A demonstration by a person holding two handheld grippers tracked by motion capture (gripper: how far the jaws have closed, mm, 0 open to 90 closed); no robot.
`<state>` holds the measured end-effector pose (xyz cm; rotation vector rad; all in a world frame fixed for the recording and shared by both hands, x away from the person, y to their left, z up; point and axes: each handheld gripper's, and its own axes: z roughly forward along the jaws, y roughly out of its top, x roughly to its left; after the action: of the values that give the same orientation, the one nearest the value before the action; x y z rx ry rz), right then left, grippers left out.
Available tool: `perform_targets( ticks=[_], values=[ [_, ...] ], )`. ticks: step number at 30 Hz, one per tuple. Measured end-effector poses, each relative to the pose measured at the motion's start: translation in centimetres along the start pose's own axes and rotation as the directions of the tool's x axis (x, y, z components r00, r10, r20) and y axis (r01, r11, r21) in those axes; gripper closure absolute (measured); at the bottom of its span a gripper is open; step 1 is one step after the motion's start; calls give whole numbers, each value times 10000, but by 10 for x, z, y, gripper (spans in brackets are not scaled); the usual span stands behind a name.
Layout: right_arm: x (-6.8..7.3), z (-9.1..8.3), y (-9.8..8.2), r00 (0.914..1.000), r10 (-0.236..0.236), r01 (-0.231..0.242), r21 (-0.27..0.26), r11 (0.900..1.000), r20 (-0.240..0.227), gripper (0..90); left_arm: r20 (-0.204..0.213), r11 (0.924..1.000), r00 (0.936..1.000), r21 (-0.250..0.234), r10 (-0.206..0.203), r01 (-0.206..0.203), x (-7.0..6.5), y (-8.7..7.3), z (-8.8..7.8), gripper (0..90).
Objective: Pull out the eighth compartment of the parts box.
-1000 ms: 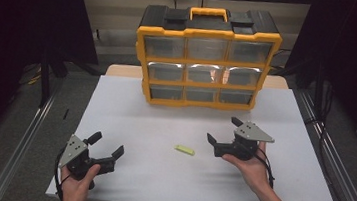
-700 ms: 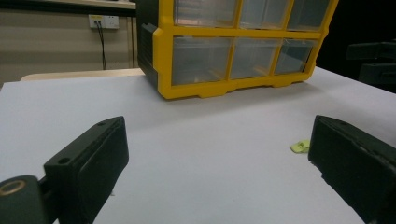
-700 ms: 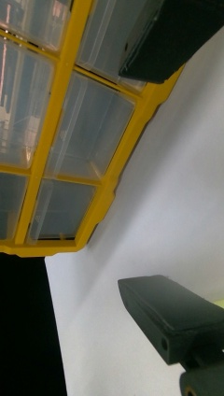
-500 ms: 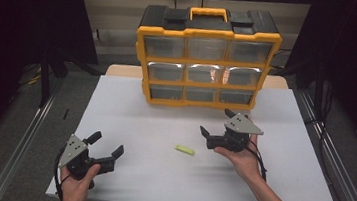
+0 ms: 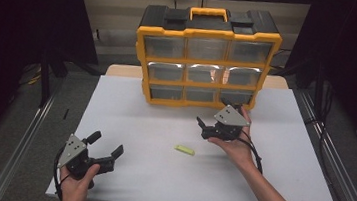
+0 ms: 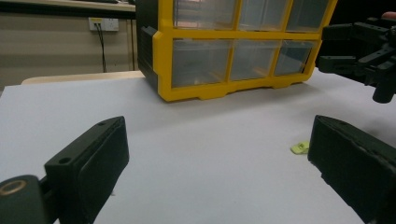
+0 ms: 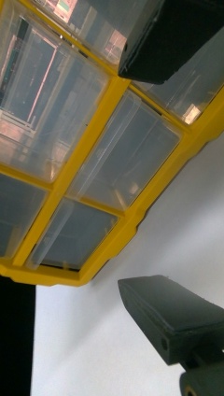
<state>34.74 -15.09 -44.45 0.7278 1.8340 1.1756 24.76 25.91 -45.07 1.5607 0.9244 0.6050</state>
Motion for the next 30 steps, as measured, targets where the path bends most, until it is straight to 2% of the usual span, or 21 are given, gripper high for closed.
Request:
perform_targets(
  ticks=[3, 4, 7, 9, 11, 12, 13, 14, 15, 17, 18, 19, 21, 22, 23, 24, 25, 26, 27, 28, 30],
  values=[
    [-1, 3, 0, 9995, -315, 314, 65, 9995, 81, 18, -47, 10000, 10000, -10, -14, 14, -1, 0, 0, 54],
    [-2, 5, 1, 9975, -654, 652, 81, 9978, 255, 24, -35, 10000, 10000, 1, -2, 2, -1, 0, 0, 54],
    [-1, 7, 1, 9956, -879, 876, 118, 9961, 311, 33, -27, 10000, 10000, -13, -48, 48, -1, 0, 1, 54],
    [-2, 10, 2, 9876, -1470, 1467, 93, 9891, 543, 32, -23, 10000, 10000, 21, 13, -13, 0, 0, 1, 54],
    [-3, 11, 3, 9862, -1553, 1549, 102, 9879, 580, 35, -57, 10000, 10000, 6, -19, 19, -1, 0, 1, 54],
    [-5, 13, 4, 9781, -1932, 1930, 103, 9811, 772, 33, -30, 9998, 9999, -108, -148, 148, -2, 0, 2, 54],
    [-5, 13, 4, 9781, -1932, 1930, 103, 9811, 772, 33, -30, 9998, 9999, -108, -148, 148, -2, 0, 2, 54],
    [-6, 16, 4, 9698, -2295, 2288, 174, 9733, 828, 36, -17, 9999, 9999, -97, -138, 138, -2, 0, 2, 54],
    [-6, 16, 4, 9698, -2295, 2288, 174, 9733, 828, 36, -17, 9999, 9999, -97, -138, 138, -2, 0, 2, 54],
    [-7, 18, 4, 9620, -2566, 2555, 246, 9665, 930, 40, -76, 9997, 9998, -151, -201, 200, -2, -1, 2, 54],
    [-8, 21, 4, 9523, -2895, 2877, 326, 9572, 962, 41, -35, 9995, 9997, 193, 255, -254, 1, 0, 0, 54],
    [-7, 22, 4, 9471, -3034, 3016, 328, 9529, 1048, 44, -27, 10000, 10000, 2, 3, -3, -1, 0, 1, 54],
    [-8, 23, 4, 9457, -3084, 3064, 347, 9513, 1025, 46, -39, 9997, 9998, -150, -180, 179, -2, 0, 2, 54],
    [-7, 25, 4, 9339, -3400, 3382, 354, 9404, 1106, 48, -5, 10000, 10000, 2, 16, -16, -1, 0, 1, 54],
    [-7, 25, 4, 9339, -3400, 3382, 354, 9404, 1106, 48, -5, 10000, 10000, 2, 16, -16, -1, 0, 1, 54],
    [-8, 27, 5, 9187, -3769, 3743, 438, 9263, 1179, 51, -18, 10000, 10000, -50, -48, 48, -1, 0, 1, 54],
    [-8, 27, 5, 9187, -3769, 3743, 438, 9263, 1179, 51, -18, 10000, 10000, -50, -48, 48, -1, 0, 1, 54],
    [-7, 29, 5, 9058, -4067, 4043, 444, 9135, 1193, 58, 11, 9996, 9998, 152, 223, -223, 1, 0, 0, 54],
    [-7, 29, 5, 9058, -4067, 4043, 444, 9135, 1193, 58, 11, 9996, 9998, 152, 223, -223, 1, 0, 0, 54],
    [-8, 31, 6, 8932, -4325, 4292, 538, 9016, 1232, 55, 1, 10000, 10000, -5, 17, -17, -1, 0, 1, 54],
    [-8, 32, 5, 8884, -4420, 4384, 566, 8970, 1240, 60, 46, 9999, 9999, 84, 149, -150, 0, 0, 0, 54]
  ],
)
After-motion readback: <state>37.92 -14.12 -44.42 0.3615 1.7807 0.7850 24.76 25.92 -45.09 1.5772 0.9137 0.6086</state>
